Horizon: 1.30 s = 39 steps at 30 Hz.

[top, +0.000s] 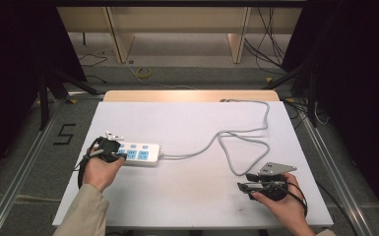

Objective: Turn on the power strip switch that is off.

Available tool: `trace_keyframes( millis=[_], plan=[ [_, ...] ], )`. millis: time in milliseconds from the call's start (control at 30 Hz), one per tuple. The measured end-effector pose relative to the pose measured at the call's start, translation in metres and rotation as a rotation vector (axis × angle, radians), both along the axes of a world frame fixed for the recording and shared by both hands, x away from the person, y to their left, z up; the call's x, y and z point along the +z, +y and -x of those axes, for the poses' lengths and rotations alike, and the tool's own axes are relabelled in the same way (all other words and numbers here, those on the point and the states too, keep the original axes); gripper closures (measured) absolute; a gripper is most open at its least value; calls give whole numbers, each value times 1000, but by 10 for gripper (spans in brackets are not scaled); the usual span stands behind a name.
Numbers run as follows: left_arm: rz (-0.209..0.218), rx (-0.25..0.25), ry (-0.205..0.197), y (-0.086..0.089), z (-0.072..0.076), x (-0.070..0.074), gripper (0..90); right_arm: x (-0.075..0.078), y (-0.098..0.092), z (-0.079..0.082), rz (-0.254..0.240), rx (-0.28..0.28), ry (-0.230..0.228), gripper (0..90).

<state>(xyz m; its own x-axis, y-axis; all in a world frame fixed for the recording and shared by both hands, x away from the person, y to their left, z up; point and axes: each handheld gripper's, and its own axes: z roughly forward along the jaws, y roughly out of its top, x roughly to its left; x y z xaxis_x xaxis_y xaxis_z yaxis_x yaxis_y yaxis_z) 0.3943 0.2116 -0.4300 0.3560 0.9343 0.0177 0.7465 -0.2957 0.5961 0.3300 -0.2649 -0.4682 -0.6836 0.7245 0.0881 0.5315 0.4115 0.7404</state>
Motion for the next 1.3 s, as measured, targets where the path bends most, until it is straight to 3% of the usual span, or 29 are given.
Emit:
trace_keyframes(
  millis=[667, 1300],
  plan=[
    [-8, 4, -18, 0, -8, 4, 898, 0, 1, 1, -3, 0, -2, 504],
    [-32, 0, -8, 1, -15, 5, 899, 1, 1, 1, -1, 2, -5, 504]
  ],
)
